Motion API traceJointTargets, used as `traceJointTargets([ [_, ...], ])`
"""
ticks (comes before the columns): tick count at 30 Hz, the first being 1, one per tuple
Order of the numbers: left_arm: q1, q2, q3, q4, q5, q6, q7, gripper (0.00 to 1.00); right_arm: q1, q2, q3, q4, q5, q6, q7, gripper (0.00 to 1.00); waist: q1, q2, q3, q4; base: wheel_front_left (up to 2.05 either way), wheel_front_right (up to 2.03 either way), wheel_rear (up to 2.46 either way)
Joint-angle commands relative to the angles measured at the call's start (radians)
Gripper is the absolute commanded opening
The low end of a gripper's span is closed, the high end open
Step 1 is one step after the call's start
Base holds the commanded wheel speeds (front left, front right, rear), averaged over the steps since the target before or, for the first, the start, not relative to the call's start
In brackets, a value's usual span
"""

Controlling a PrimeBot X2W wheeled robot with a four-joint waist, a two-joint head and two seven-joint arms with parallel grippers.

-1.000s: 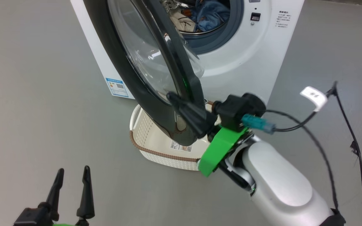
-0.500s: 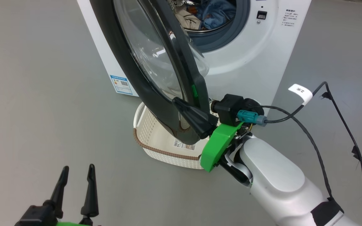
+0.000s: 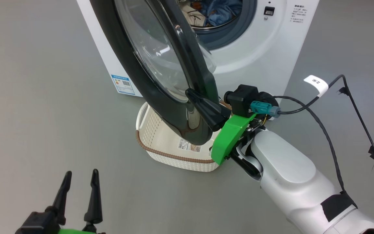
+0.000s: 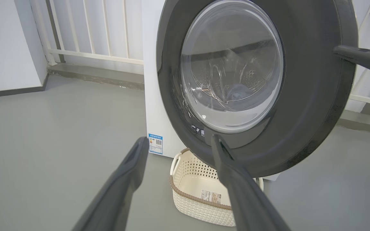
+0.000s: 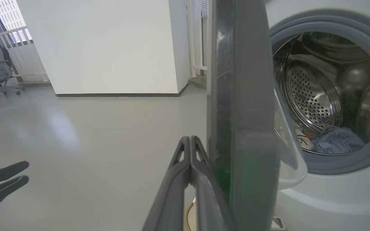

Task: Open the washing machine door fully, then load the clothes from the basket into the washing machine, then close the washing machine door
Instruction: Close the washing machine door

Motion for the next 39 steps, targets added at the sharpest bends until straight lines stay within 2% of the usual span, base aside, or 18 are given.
traceJointTargets([
  [1,-0.051,0.015,0.034,-0.021,0.004,-0.003,-0.011,1.00,-0.028,0.020,0.003,-0.008,0.015,0.001,-0.012,0.00,0.0000,0.0000,0.010,-0.005,0.00,0.00,0.00],
  [14,-0.100,-0.005,0.029,-0.026,0.014,-0.012,-0.013,1.00,-0.154,0.011,-0.087,0.078,-0.049,0.001,-0.027,0.00,0.0000,0.0000,0.096,-0.004,0.00,0.00,0.00],
  [29,-0.210,-0.066,0.025,-0.014,0.032,-0.064,-0.013,1.00,-0.398,-0.087,-0.194,0.198,-0.125,0.001,-0.008,0.00,0.0000,0.0000,0.258,0.050,0.00,0.00,0.00],
  [39,-0.268,-0.082,0.008,-0.011,0.035,-0.085,-0.013,1.00,-0.552,-0.138,-0.229,0.291,-0.159,0.001,-0.019,0.00,0.0000,0.0000,0.334,0.092,0.00,0.00,0.00],
])
